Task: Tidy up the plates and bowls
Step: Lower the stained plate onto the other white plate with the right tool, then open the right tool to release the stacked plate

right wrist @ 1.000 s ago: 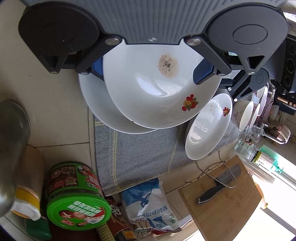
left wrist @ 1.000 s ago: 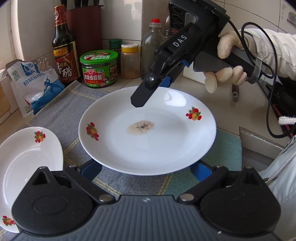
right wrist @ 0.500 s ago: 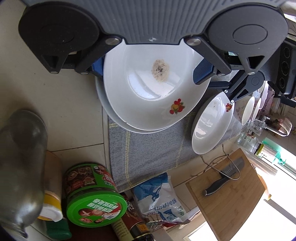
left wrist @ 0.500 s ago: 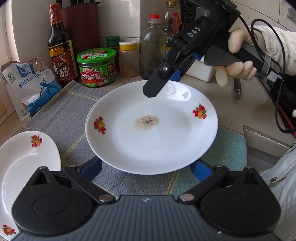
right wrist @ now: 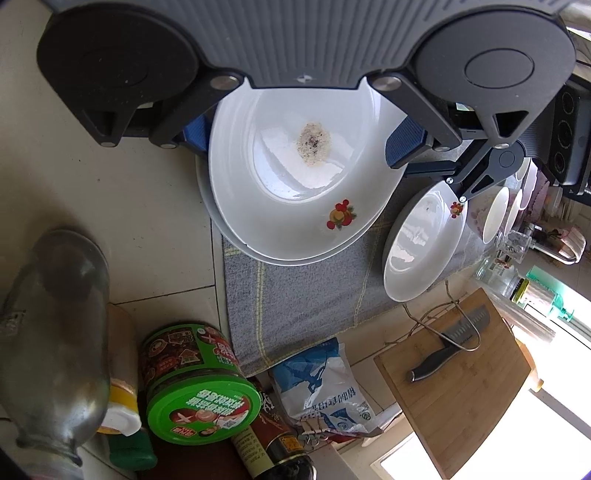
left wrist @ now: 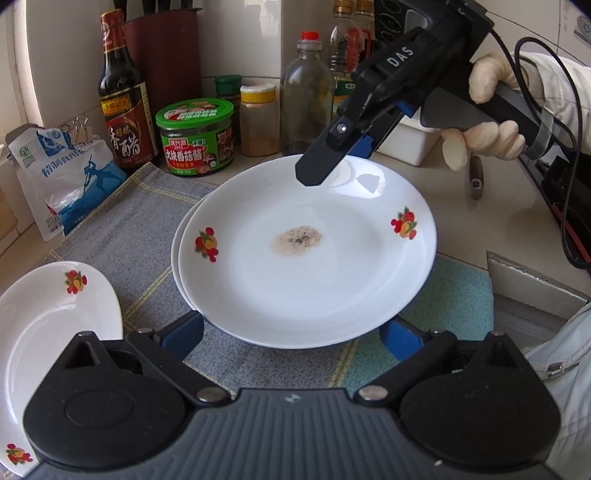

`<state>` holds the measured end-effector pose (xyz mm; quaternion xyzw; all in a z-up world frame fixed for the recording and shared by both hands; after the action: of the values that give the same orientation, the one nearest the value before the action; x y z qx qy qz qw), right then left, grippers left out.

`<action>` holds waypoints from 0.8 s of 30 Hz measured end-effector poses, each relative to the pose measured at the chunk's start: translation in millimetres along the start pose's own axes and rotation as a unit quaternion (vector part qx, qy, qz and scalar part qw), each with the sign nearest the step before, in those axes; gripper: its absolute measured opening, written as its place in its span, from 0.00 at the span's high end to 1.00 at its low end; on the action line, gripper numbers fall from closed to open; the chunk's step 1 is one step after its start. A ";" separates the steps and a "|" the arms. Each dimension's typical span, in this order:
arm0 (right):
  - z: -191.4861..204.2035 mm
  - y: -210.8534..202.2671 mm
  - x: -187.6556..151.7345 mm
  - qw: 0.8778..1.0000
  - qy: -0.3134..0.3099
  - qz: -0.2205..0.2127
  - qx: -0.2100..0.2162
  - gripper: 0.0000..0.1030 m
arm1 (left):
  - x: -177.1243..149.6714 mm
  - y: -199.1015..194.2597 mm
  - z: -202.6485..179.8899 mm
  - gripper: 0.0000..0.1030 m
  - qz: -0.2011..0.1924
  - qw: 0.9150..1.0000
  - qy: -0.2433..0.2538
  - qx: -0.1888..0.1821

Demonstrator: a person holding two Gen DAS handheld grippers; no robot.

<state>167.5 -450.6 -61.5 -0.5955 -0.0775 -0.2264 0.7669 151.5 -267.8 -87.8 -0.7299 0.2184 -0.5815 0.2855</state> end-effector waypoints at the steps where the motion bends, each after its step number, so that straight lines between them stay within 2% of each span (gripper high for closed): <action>1: 0.2 -1.8 -0.6 1.000 0.001 -0.003 -0.001 0.06 | 0.1 -1.1 -1.1 0.02 -0.002 1.000 0.001 0.000; 24: 10.9 -16.7 -29.5 0.997 0.012 -0.041 -0.058 0.06 | -0.6 -5.9 -8.7 0.02 -0.024 1.000 -0.013 0.010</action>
<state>135.7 -435.9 -55.3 -0.6322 -0.0792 -0.2685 0.7224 142.8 -264.5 -82.8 -0.7395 0.1911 -0.5809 0.2813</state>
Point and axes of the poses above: each gripper's, at about its wrist camera, not at the fingertips, and y roughly the way its jaws point, z to its left, x to its top, the point moved 3 cm from there along y, roughly the way its jaws point, and after that the axes turned 14 degrees about -x, right-handed, at the moved point
